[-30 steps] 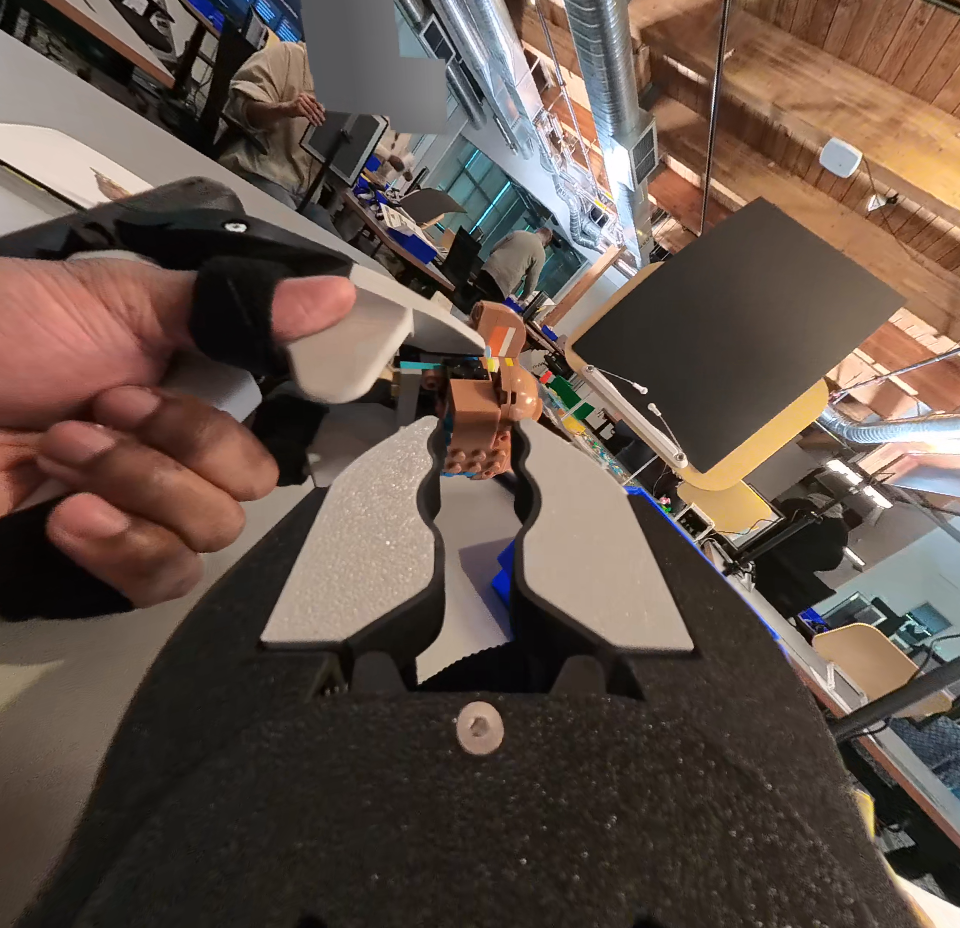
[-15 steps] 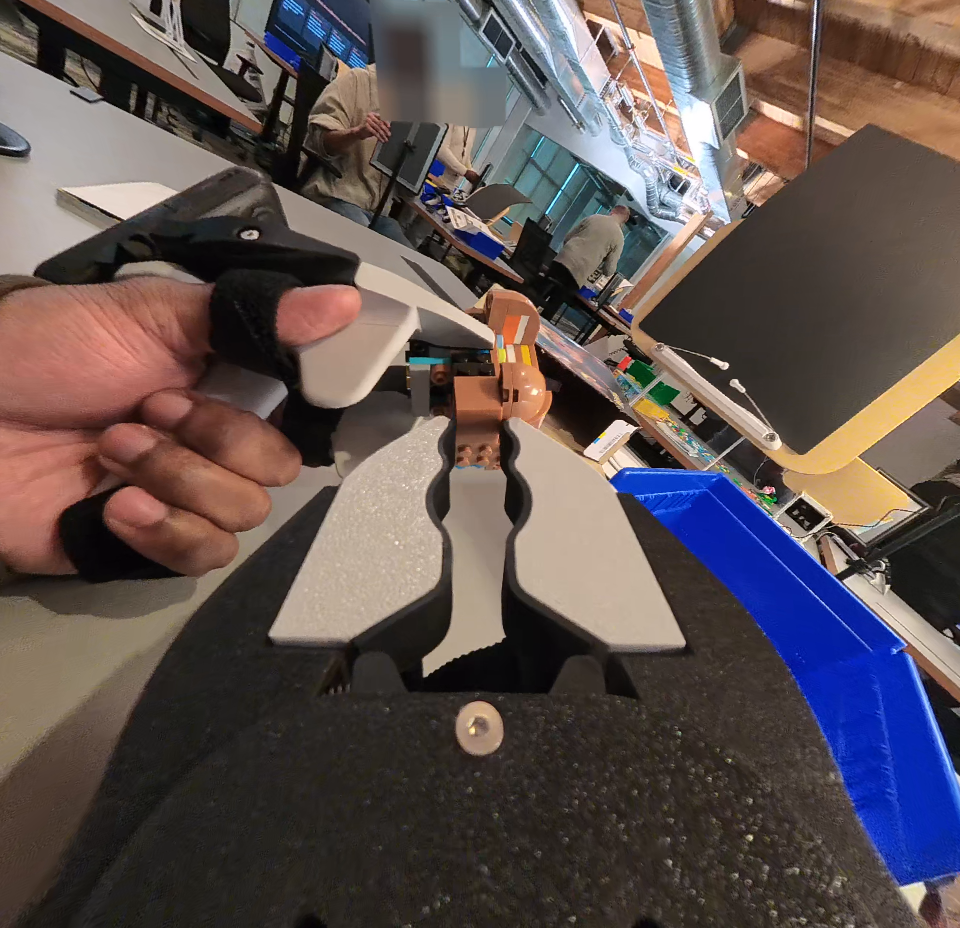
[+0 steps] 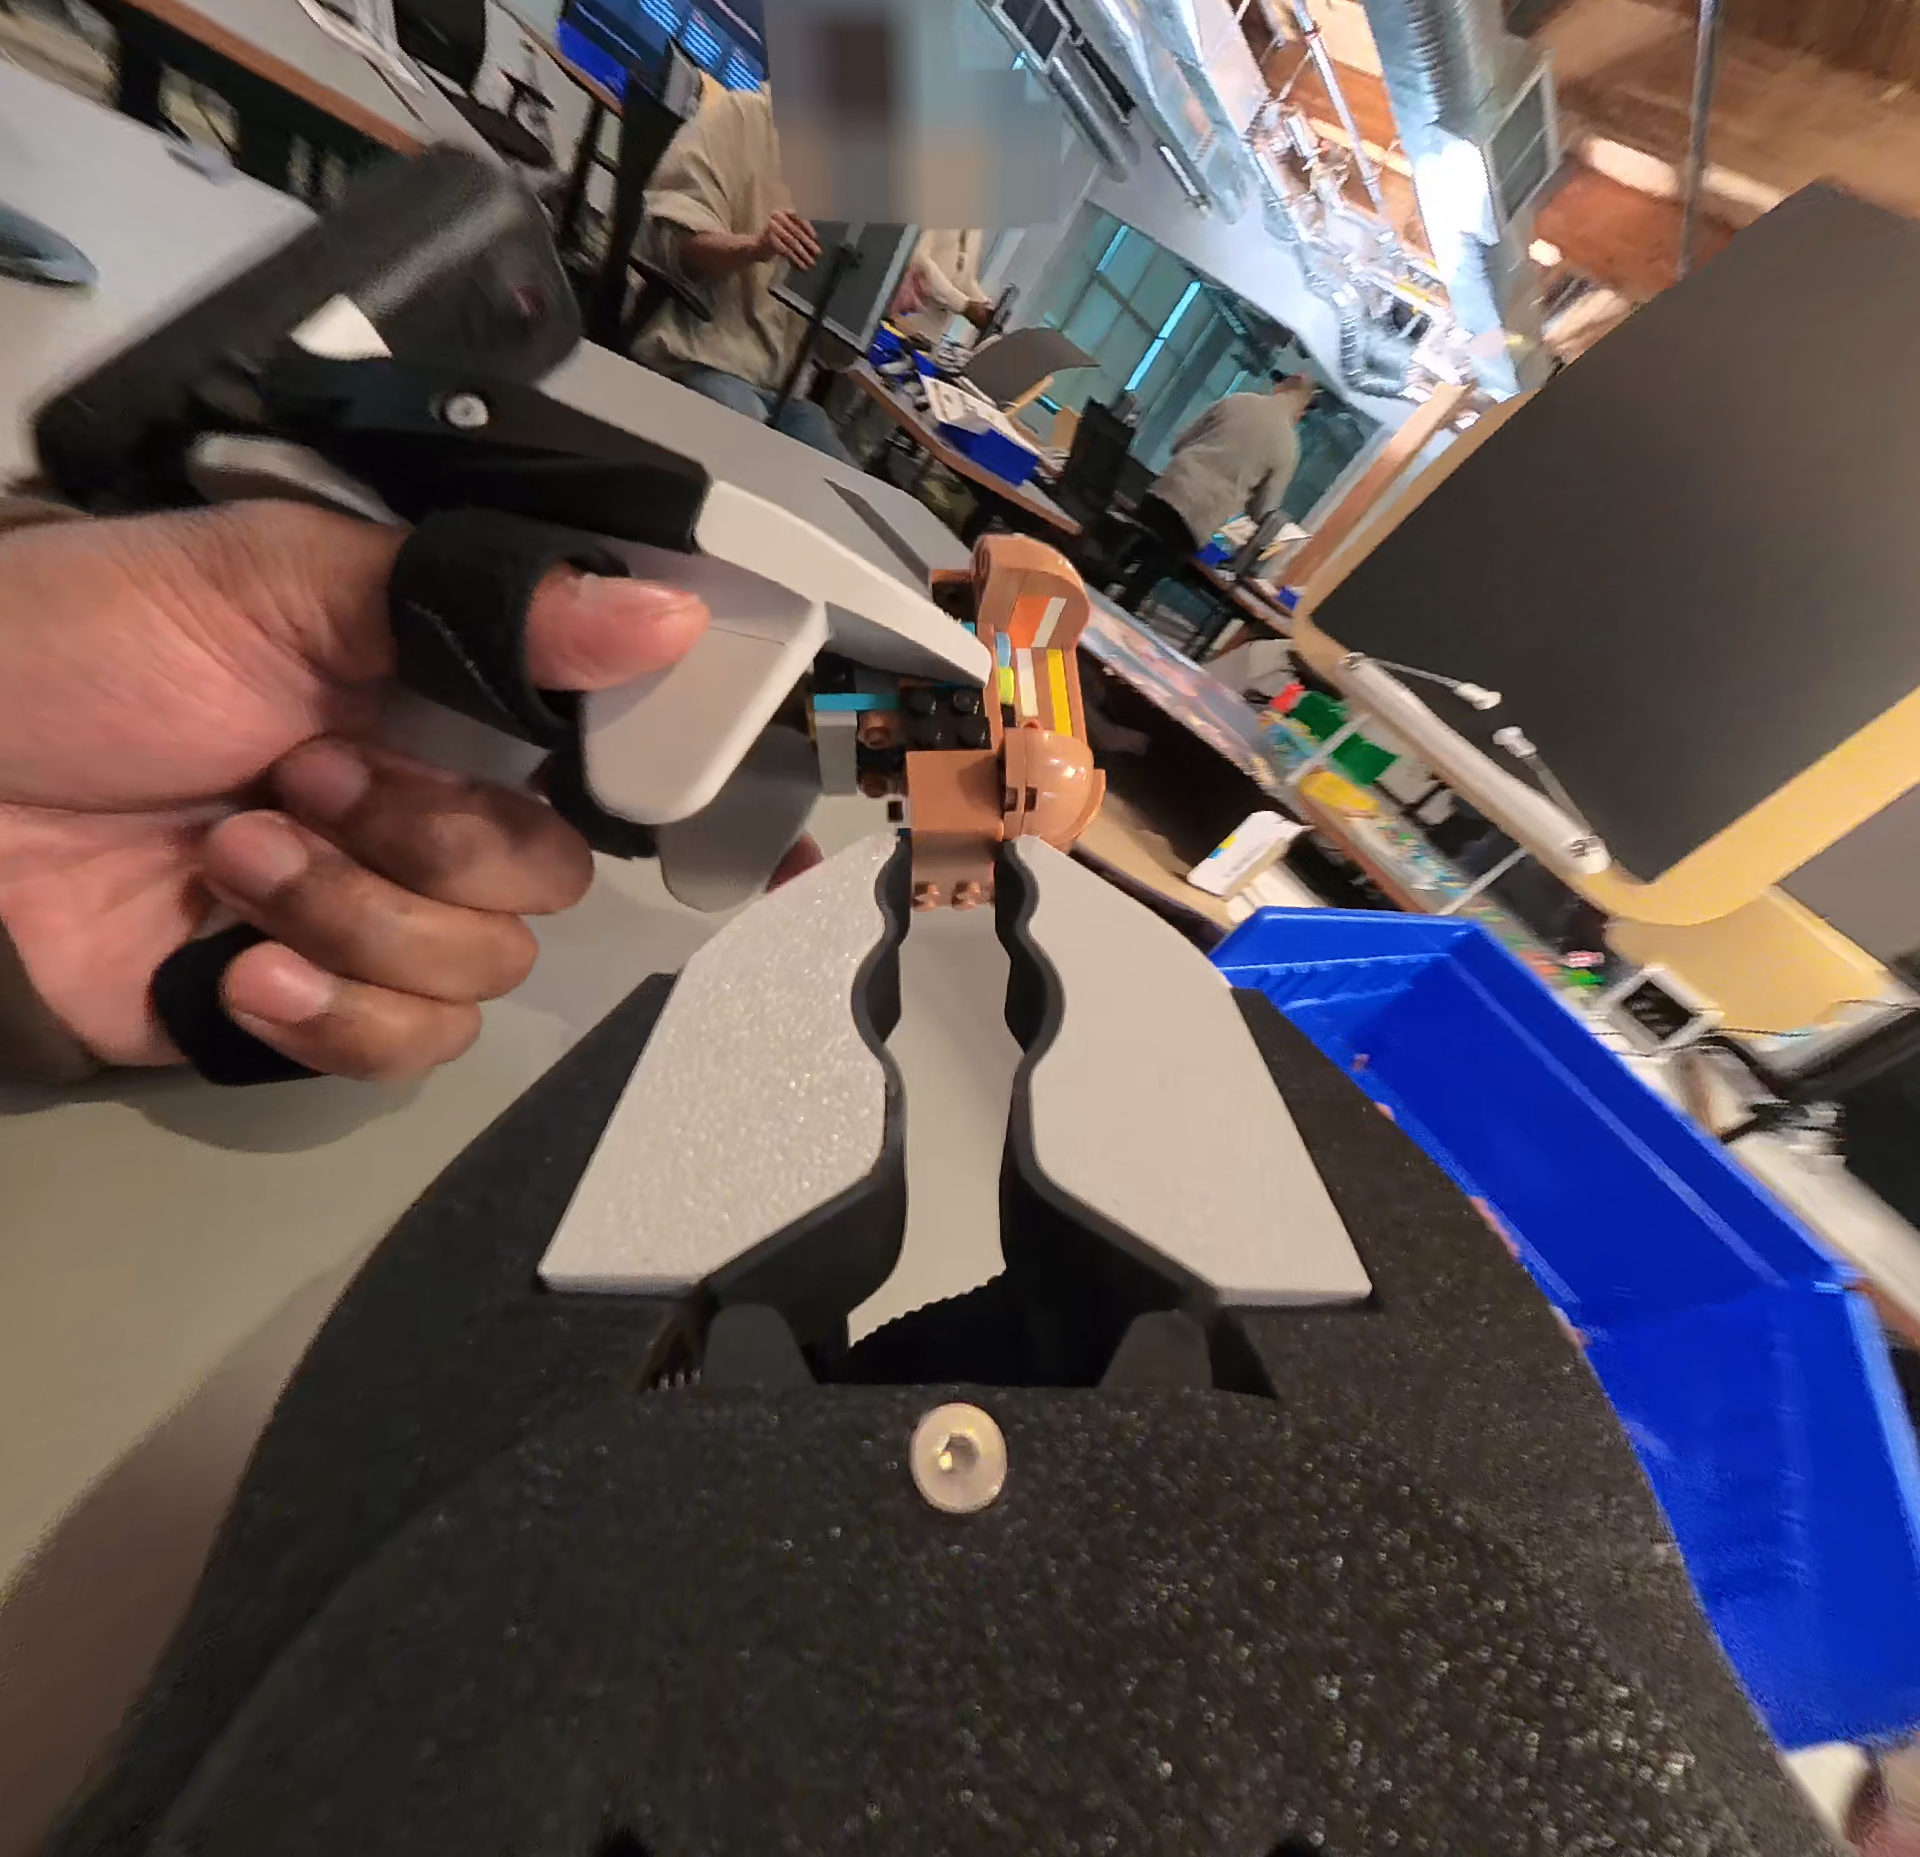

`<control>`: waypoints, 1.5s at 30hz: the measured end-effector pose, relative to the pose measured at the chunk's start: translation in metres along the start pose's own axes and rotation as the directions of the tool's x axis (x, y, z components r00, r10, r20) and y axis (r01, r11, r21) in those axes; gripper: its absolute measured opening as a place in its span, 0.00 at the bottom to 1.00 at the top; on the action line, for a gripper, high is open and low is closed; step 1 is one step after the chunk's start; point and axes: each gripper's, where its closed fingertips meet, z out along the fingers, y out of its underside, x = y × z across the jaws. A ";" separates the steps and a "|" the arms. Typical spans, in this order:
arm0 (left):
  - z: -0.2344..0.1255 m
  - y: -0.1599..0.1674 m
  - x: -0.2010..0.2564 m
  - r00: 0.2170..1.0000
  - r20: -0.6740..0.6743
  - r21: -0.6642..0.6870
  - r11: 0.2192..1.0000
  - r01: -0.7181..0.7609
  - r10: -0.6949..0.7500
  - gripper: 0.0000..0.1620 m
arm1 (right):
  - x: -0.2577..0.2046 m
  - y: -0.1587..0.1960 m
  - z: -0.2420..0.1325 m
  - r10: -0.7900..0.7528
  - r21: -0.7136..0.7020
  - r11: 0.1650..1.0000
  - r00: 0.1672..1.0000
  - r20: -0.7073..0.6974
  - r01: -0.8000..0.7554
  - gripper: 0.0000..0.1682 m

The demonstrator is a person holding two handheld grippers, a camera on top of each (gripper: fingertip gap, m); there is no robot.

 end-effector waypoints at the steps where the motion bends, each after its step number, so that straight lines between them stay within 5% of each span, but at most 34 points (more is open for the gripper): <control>1: 0.000 0.001 -0.001 1.000 -0.011 -0.008 1.000 0.029 -0.029 0.23 | 0.001 0.000 0.000 0.025 0.004 1.000 1.000 0.015 -0.025 0.09; 14: 0.000 0.002 -0.003 0.967 -0.094 -0.056 0.971 0.234 -0.238 0.23 | 0.000 -0.001 -0.004 0.193 0.037 0.979 0.972 0.133 -0.199 0.08; 15: 0.000 0.001 -0.004 0.964 -0.097 -0.054 0.969 0.242 -0.246 0.23 | 0.004 -0.001 -0.006 0.195 0.044 0.979 0.974 0.112 -0.201 0.00; 19: -0.009 -0.015 -0.015 0.936 -0.109 0.032 0.940 0.341 -0.336 0.22 | 0.012 0.009 -0.007 0.189 0.023 0.981 0.978 0.091 -0.192 0.00; 23: -0.007 -0.011 -0.012 0.951 -0.098 0.014 0.955 0.295 -0.292 0.23 | 0.004 0.013 -0.003 0.127 0.016 0.992 0.987 0.094 -0.129 0.00; 31: -0.001 -0.001 -0.002 0.978 -0.082 -0.021 0.981 0.192 -0.193 0.23 | -0.005 0.013 0.015 -0.009 -0.050 0.999 1.000 -0.006 0.008 0.35; 35: 0.001 0.006 0.004 0.983 -0.092 -0.063 0.986 0.152 -0.157 0.23 | 0.002 0.012 0.015 0.015 -0.043 0.999 0.999 -0.041 -0.017 0.26; 45: -0.001 0.013 0.011 0.993 -0.100 -0.151 0.987 0.055 -0.071 0.26 | 0.002 0.016 0.008 0.279 -0.047 0.960 0.955 0.101 -0.275 0.26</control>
